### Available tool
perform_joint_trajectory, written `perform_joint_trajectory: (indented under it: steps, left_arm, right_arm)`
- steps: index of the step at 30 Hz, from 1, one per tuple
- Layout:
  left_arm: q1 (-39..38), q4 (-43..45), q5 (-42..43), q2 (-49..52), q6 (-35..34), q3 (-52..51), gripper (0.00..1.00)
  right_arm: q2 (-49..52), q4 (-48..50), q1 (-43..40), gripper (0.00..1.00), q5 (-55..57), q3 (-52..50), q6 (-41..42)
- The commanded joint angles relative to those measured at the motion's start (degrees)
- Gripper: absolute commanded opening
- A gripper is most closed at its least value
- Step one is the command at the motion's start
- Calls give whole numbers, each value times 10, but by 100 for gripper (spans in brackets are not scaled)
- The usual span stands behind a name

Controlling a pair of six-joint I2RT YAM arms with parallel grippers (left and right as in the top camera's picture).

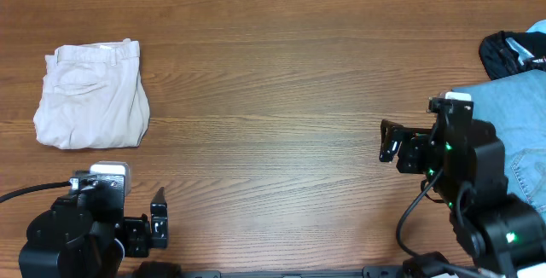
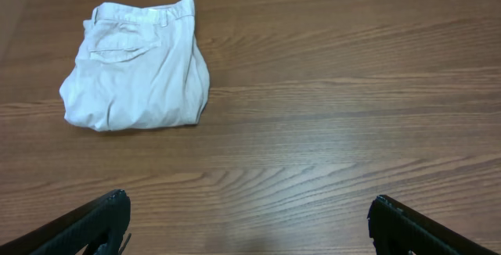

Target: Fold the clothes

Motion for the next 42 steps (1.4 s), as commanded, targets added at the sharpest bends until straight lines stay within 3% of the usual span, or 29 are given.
perform_joint_trajectory:
  steps: [1, 13, 17, 25, 32, 42]
  left_arm:
    - [-2, 0, -5, 0, -5, -3, 100]
    - [-2, 0, -5, 0, -5, -3, 100]
    - [-2, 0, -5, 0, -5, -3, 100]
    - [-2, 0, -5, 0, -5, -3, 100]
    - [-2, 0, -5, 0, -5, -3, 100]
    - [-2, 1, -5, 0, -5, -3, 100]
  right_arm:
    - [-71, 79, -8, 100, -1, -73, -50]
    - [-363, 396, -17, 100, -25, -428, -66]
    - [-421, 458, -24, 100, -27, -497, -65]
    - [-455, 515, -67, 100, -34, -574, -66]
    - [-455, 477, -112, 100, -57, -573, -66]
    - [-455, 477, -115, 100, -66, -573, -63]
